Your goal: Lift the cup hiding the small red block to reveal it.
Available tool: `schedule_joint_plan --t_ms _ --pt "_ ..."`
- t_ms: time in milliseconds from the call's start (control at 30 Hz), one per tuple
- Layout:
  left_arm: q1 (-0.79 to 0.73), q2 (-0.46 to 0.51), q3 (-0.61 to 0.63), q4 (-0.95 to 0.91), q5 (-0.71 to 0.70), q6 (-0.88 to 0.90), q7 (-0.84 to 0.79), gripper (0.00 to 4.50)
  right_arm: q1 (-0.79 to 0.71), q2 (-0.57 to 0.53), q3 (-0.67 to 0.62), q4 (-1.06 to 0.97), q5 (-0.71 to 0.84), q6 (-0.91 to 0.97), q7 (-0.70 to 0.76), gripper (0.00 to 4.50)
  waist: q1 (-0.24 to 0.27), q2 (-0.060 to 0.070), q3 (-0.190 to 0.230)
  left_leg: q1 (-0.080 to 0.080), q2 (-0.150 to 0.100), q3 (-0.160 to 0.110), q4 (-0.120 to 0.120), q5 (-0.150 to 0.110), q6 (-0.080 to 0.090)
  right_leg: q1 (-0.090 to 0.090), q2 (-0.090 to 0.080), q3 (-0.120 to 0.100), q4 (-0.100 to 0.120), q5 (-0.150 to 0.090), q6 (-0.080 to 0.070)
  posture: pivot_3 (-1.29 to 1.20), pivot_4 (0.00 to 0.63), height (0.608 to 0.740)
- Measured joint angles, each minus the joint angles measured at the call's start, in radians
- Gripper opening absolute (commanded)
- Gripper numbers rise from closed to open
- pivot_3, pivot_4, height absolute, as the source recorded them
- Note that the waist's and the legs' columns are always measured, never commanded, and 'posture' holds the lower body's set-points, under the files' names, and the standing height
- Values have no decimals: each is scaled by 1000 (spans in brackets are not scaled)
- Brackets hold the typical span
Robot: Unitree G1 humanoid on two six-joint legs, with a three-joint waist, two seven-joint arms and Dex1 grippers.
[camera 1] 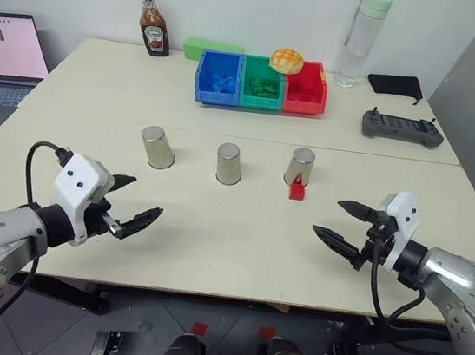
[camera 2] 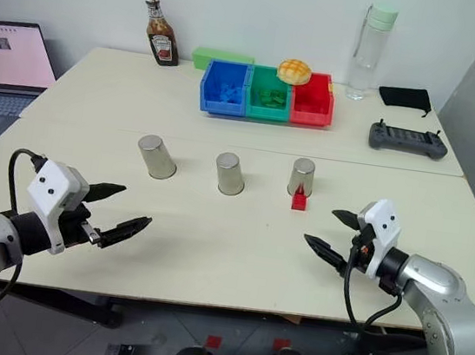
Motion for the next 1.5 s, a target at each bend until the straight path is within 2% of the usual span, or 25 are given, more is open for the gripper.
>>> schedule_joint_plan --t_ms 467,1500 --pt "-56 -6 2 52 -12 -44 -7 4500 0 -9 -1 1 0 -4 21 4462 0 0 0 0 0 1 0 0 0 0 0 1 0 0 1 0 150 740" --pt "-7 9 23 50 -40 -20 -72 4500 13 -17 15 46 -23 -80 84 4462 0 0 0 0 0 1 0 0 0 0 0 1 0 0 1 0 150 740"
